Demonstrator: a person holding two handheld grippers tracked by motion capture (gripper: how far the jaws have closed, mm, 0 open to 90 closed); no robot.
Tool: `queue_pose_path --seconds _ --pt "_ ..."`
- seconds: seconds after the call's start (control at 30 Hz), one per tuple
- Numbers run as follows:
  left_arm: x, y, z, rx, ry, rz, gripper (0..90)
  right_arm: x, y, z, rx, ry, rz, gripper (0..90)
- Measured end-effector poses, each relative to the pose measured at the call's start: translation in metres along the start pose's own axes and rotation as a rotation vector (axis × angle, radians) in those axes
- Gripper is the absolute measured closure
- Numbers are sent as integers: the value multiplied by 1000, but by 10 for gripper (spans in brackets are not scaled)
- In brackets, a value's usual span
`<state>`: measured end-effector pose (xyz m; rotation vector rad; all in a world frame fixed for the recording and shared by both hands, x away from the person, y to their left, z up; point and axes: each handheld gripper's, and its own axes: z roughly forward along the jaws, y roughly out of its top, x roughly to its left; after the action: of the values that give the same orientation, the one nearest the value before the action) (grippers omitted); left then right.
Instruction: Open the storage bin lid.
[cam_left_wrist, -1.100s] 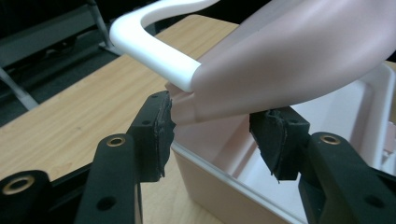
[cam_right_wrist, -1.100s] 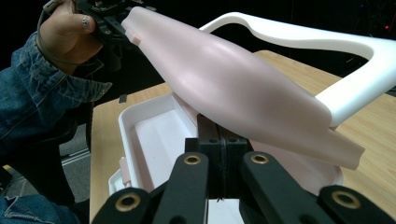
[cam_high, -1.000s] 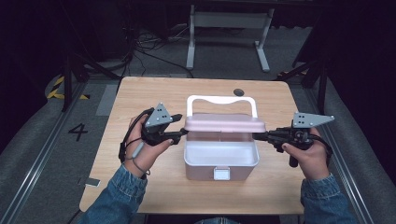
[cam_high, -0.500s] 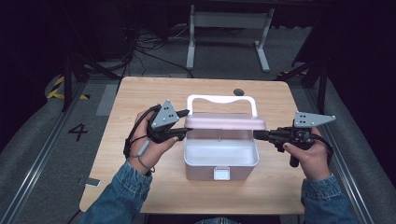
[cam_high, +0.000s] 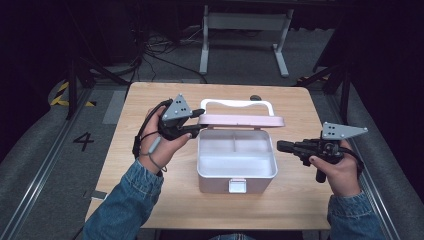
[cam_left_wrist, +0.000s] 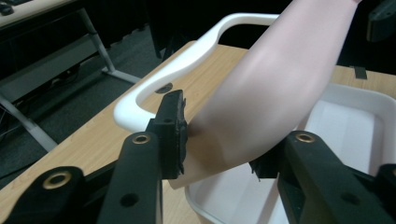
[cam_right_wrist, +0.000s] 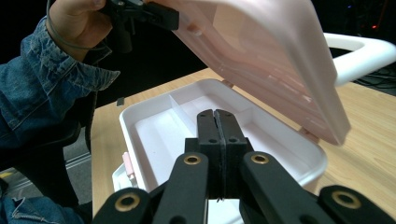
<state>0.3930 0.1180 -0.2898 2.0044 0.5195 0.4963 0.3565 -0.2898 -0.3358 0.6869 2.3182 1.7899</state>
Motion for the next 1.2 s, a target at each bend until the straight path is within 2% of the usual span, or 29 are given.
queue_pose_path --seconds 0.03,0.27,0.53,0.7,0.93,1.2 --pt "2 4 2 -3 10 -14 661 0 -1 -4 -4 -6 4 900" --pt "8 15 6 15 60 -34 713 1 -3 -16 -23 -35 17 900" --pt "21 22 14 34 60 -51 733 1 -5 -23 -33 -56 25 900" --pt "30 27 21 51 78 -65 736 0 -6 -25 -32 -73 37 900" --pt "45 29 31 55 65 -130 734 0 -8 -27 -31 -79 39 900" --pt "64 24 48 22 57 -208 717 2 -12 -36 -33 -109 60 900"
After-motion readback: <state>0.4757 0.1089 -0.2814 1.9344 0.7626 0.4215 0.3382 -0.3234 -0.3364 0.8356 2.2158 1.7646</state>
